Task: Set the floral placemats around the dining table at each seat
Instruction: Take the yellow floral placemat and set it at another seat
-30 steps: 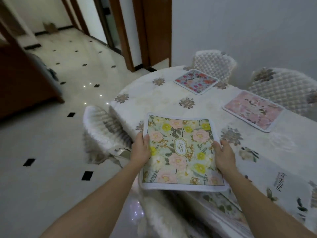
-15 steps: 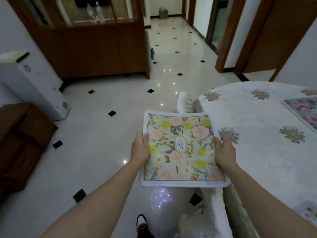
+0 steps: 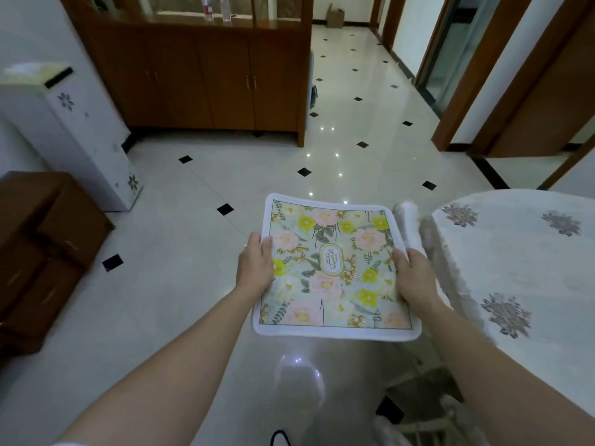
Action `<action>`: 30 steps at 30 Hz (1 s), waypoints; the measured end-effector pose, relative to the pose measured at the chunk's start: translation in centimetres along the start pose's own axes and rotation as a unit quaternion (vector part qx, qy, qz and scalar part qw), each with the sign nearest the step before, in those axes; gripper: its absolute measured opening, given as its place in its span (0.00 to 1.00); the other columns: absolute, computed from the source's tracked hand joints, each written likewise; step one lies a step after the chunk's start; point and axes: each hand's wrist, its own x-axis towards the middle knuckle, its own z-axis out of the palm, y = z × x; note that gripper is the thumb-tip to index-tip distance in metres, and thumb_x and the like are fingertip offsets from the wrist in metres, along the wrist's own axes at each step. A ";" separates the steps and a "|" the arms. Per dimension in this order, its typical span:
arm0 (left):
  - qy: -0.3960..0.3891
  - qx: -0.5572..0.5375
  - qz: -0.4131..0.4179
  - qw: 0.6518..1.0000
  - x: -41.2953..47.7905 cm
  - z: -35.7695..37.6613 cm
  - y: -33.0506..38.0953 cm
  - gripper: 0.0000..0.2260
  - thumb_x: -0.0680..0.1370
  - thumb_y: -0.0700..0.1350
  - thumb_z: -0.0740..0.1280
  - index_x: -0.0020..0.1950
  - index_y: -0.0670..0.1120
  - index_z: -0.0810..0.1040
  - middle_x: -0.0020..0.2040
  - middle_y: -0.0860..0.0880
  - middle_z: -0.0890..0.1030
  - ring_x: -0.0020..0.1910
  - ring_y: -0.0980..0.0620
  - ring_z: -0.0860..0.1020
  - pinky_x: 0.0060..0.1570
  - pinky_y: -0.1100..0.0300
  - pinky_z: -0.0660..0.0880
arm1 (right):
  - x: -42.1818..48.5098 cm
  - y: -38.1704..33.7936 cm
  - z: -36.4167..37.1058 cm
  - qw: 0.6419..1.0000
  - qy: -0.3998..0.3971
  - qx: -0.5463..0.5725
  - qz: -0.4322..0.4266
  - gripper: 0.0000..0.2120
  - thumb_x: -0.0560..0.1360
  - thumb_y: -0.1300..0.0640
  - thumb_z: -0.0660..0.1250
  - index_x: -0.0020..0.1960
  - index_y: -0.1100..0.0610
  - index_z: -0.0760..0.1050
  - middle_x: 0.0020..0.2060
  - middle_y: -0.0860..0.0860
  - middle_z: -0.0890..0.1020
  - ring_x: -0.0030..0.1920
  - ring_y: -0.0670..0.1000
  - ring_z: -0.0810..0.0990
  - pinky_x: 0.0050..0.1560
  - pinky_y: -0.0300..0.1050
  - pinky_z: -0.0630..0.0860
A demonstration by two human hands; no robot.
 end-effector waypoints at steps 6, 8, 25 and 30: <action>-0.014 0.008 0.001 1.000 5.0 -0.2 -0.2 0.14 0.84 0.52 0.53 0.46 0.44 0.67 0.37 0.48 0.73 0.35 0.48 0.71 0.33 0.55 0.67 | 2.8 -2.1 2.4 1.000 0.000 -0.005 0.017 0.14 0.82 0.48 0.55 0.53 0.57 0.73 0.42 0.51 0.80 0.41 0.50 0.78 0.36 0.44 0.70; -0.015 0.005 -0.003 1.000 6.5 0.0 0.0 0.14 0.84 0.52 0.53 0.46 0.44 0.67 0.36 0.49 0.72 0.34 0.49 0.70 0.32 0.55 0.66 | 4.3 -2.9 2.8 1.000 0.002 -0.008 0.009 0.13 0.82 0.49 0.55 0.54 0.57 0.73 0.43 0.51 0.80 0.41 0.51 0.77 0.39 0.44 0.69; -0.065 0.039 0.026 0.997 27.0 12.1 10.1 0.15 0.84 0.52 0.53 0.49 0.40 0.68 0.37 0.49 0.73 0.35 0.49 0.72 0.32 0.56 0.66 | 26.2 -3.2 1.4 0.996 0.076 0.035 0.043 0.14 0.82 0.48 0.56 0.53 0.59 0.72 0.44 0.56 0.80 0.45 0.58 0.79 0.47 0.54 0.77; -0.112 0.035 0.079 0.990 30.9 18.9 16.3 0.14 0.84 0.51 0.53 0.48 0.41 0.69 0.38 0.49 0.74 0.36 0.52 0.73 0.31 0.58 0.65 | 31.1 -1.3 -3.3 0.988 0.128 0.033 0.078 0.14 0.82 0.49 0.56 0.53 0.59 0.72 0.43 0.55 0.79 0.44 0.57 0.78 0.41 0.48 0.69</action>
